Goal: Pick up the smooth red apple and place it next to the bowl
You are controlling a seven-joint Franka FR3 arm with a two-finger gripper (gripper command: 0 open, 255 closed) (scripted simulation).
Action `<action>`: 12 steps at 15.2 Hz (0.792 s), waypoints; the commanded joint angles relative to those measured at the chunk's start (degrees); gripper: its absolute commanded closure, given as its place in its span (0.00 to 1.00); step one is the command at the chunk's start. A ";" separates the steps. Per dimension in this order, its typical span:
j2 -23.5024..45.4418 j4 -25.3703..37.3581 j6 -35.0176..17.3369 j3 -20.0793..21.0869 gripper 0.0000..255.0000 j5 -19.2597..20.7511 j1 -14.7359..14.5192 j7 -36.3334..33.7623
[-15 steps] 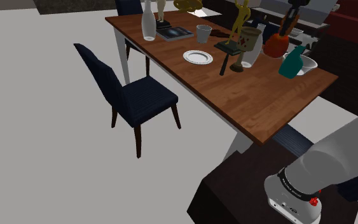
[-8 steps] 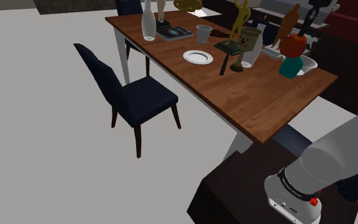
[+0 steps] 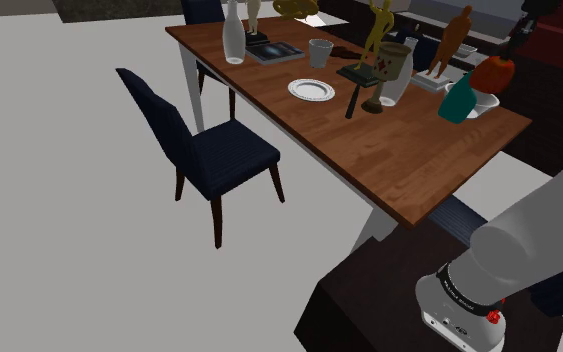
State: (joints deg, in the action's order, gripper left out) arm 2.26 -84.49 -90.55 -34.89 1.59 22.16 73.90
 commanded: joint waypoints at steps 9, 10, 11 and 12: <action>16.07 17.43 4.32 -5.86 1.00 -12.06 14.48 17.41; 18.18 20.15 5.28 -6.00 1.00 -13.61 16.67 18.93; 20.40 23.17 6.38 -5.99 1.00 -15.19 19.07 20.34; 22.76 26.57 7.67 -5.85 1.00 -16.83 21.68 21.64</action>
State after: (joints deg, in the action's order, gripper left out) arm 22.89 -60.92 -84.01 -40.77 -13.68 41.51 94.19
